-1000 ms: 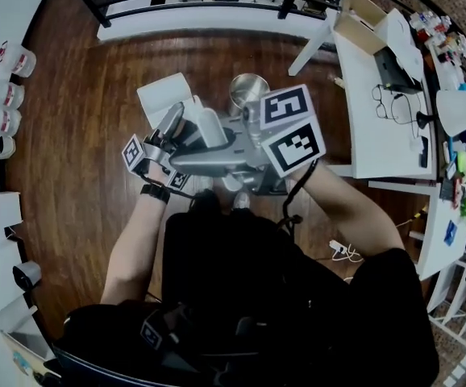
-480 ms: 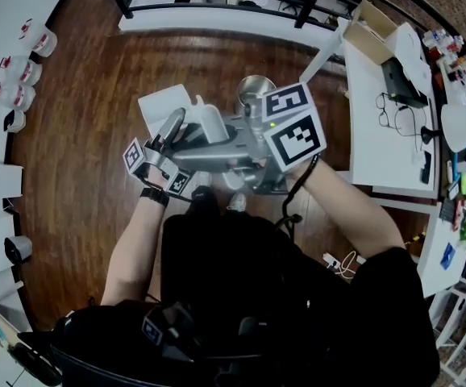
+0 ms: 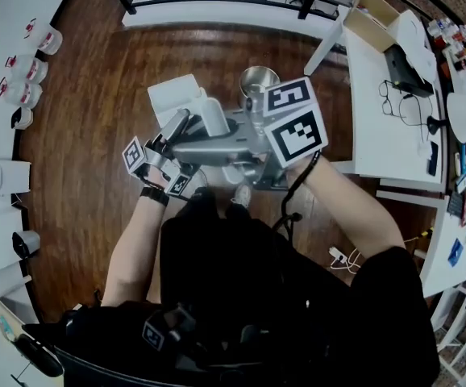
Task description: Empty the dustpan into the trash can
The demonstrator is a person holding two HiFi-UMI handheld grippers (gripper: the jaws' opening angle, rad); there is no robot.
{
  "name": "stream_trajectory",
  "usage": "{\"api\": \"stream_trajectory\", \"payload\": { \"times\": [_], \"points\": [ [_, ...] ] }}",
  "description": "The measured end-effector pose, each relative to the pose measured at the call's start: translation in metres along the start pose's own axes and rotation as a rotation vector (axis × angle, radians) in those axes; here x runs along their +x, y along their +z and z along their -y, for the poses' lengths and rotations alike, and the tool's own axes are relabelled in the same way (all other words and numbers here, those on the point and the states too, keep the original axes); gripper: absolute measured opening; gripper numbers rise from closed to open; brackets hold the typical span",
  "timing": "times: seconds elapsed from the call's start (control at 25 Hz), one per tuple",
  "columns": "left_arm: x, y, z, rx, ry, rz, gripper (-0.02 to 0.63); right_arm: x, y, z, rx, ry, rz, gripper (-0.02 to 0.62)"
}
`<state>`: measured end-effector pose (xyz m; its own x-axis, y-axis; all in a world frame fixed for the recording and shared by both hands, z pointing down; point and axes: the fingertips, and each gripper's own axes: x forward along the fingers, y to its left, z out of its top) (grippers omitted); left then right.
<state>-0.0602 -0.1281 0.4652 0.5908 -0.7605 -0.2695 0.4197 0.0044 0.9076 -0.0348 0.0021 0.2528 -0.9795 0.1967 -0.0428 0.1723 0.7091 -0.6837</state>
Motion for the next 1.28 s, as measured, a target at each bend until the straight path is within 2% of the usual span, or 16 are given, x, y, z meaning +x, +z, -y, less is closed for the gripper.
{"api": "stream_trajectory", "payload": {
  "times": [0.08,0.12,0.2,0.28,0.56,0.64,0.72,0.76,0.92,1.08,1.16,1.2,1.28],
  "points": [
    [-0.002,-0.007,0.001,0.046,0.017,-0.044,0.117,-0.001,0.001,0.001,0.000,-0.010,0.014,0.008],
    [-0.003,-0.009,0.000,0.062,0.028,-0.055,0.109,-0.002,0.001,0.002,-0.002,-0.016,0.017,0.008],
    [-0.005,-0.006,-0.004,0.096,0.054,-0.056,0.055,0.000,0.001,0.006,-0.005,-0.032,0.015,0.007],
    [-0.006,0.000,-0.003,0.165,0.077,-0.051,0.003,0.003,-0.001,0.014,-0.008,-0.055,0.003,0.007],
    [0.004,-0.001,0.058,0.472,0.012,-0.181,0.003,0.013,0.009,0.044,0.007,-0.139,0.013,0.007],
    [0.003,0.002,0.077,0.575,-0.006,-0.190,0.003,0.012,0.011,0.052,0.008,-0.157,0.021,0.008],
    [0.000,0.011,0.096,0.723,-0.007,-0.160,0.003,0.008,0.011,0.057,0.011,-0.167,0.030,0.007],
    [-0.002,0.017,0.104,0.826,0.008,-0.136,0.003,0.007,0.011,0.059,0.013,-0.170,0.035,0.007],
    [-0.007,0.047,0.123,1.359,0.168,-0.054,0.003,0.009,0.006,0.078,0.020,-0.186,0.034,0.008],
    [-0.002,0.056,0.147,1.814,0.321,0.053,0.005,0.013,-0.014,0.114,0.042,-0.204,0.014,0.007],
    [0.004,0.053,0.151,1.965,0.364,0.076,0.005,0.015,-0.024,0.134,0.058,-0.205,0.008,0.008],
    [0.008,0.051,0.151,1.997,0.372,0.079,0.005,0.015,-0.028,0.144,0.067,-0.205,0.005,0.008],
    [0.013,0.051,0.151,2.013,0.386,0.090,0.005,0.015,-0.036,0.163,0.087,-0.206,0.006,0.008]
  ]
}}
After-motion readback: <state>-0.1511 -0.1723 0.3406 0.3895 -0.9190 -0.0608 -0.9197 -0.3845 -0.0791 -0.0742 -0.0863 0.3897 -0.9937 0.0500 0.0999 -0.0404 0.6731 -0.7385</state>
